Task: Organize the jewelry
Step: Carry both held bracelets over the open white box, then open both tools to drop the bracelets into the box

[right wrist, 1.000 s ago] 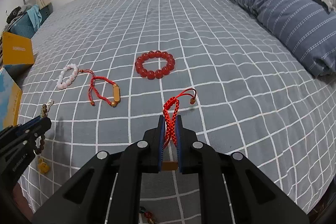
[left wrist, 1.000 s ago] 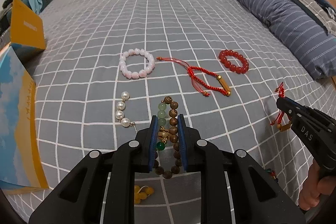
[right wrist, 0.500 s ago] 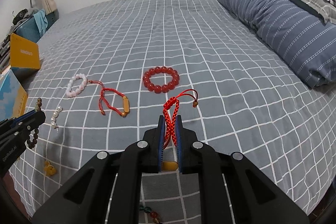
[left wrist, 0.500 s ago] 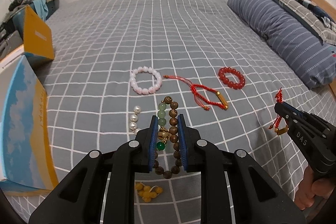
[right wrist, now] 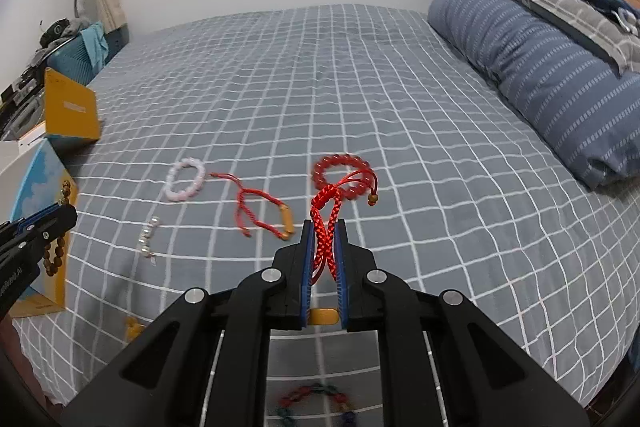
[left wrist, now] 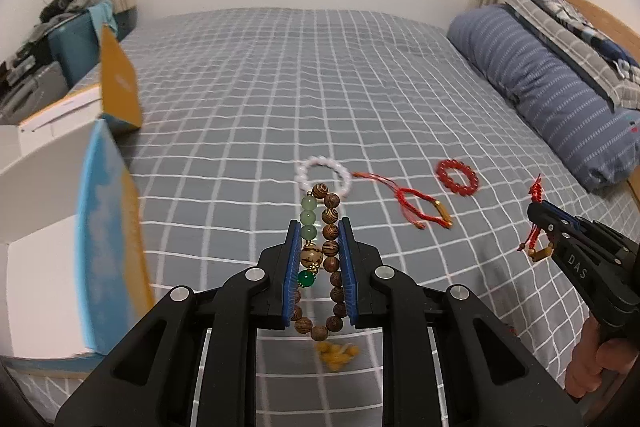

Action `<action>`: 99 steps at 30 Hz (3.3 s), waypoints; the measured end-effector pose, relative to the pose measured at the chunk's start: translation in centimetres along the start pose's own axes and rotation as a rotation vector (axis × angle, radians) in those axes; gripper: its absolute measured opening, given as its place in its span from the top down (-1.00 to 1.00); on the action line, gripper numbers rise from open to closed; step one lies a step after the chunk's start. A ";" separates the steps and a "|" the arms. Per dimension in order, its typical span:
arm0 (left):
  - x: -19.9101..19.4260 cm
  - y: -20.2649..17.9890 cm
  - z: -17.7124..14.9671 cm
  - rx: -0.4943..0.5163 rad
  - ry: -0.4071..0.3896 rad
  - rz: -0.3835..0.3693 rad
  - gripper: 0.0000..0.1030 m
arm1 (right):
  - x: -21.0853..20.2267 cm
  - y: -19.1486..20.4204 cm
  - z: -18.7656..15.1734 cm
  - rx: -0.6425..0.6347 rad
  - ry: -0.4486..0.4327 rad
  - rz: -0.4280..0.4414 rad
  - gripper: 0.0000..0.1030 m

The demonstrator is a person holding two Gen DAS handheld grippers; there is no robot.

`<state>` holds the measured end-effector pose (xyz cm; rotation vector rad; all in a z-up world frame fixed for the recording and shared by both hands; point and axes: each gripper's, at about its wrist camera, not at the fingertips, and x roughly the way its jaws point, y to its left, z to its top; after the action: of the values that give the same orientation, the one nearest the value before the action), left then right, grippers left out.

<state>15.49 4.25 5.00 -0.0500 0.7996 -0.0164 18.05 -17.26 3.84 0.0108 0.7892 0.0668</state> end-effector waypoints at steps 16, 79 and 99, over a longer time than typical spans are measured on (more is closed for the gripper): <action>-3.5 7.4 0.9 -0.069 -0.030 0.055 0.65 | -1.8 7.9 2.7 -0.063 -0.030 0.065 0.82; -7.3 33.2 -6.7 -0.318 0.095 0.311 0.65 | 0.4 40.6 -2.2 -0.383 0.132 0.305 0.82; -9.0 32.6 -6.2 -0.316 0.043 0.330 -0.43 | -2.8 39.5 -1.2 -0.387 0.017 0.303 -0.42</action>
<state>4.60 36.84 5.47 -0.2162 0.8399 0.4231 13.08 21.96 6.35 -0.2374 0.7762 0.5059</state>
